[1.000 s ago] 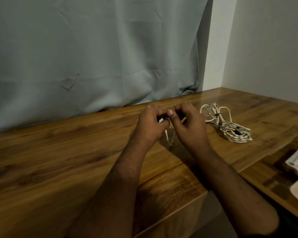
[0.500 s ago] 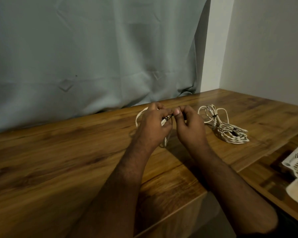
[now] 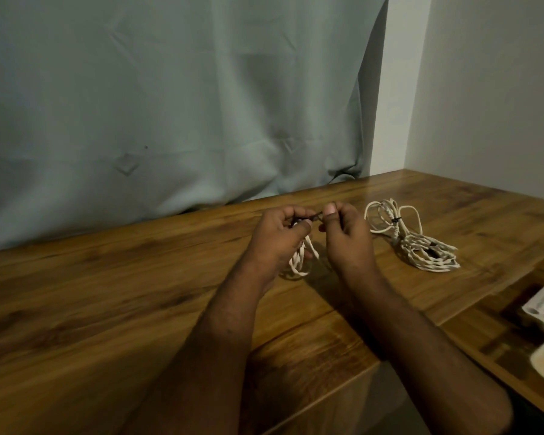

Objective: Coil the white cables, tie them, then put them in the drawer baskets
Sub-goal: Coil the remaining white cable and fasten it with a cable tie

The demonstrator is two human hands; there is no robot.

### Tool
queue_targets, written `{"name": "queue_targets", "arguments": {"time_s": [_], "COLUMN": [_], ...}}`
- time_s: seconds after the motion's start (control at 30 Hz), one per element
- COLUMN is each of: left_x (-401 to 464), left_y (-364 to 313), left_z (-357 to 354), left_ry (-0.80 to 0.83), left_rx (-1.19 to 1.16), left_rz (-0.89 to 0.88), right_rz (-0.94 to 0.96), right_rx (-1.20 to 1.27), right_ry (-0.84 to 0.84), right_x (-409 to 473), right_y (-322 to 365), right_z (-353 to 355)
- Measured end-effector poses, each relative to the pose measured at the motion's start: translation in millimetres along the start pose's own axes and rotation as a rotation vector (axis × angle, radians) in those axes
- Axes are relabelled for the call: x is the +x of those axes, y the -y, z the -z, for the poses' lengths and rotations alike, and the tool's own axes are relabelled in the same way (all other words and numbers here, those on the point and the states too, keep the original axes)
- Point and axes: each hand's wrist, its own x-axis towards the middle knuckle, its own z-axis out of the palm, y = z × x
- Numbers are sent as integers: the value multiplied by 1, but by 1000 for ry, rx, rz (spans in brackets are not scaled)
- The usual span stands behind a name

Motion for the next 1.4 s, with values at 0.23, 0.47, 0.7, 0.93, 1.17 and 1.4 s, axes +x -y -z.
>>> {"name": "queue_targets", "arguments": {"time_s": [0.23, 0.47, 0.7, 0.93, 1.17, 1.4], "left_x": [3, 11, 9, 6, 1, 5], "left_y": [2, 7, 0, -4, -5, 4], "left_z": [2, 0, -3, -3, -4, -4], "left_ry": [-116, -190, -166, -79, -54, -242], "left_rx": [52, 90, -238, -466, -360, 0], "left_rz": [-30, -148, -6, 63, 13, -100], "right_rz": [129, 289, 291, 152, 39, 125], "right_rx": [-82, -134, -107, 44, 181, 105], "right_ry": [38, 35, -55, -132, -118, -116], "right_x": [-3, -3, 0, 3, 1, 1], "right_y": [-4, -2, -2, -3, -3, -2], "right_z": [-2, -2, -1, -2, 0, 0]}}
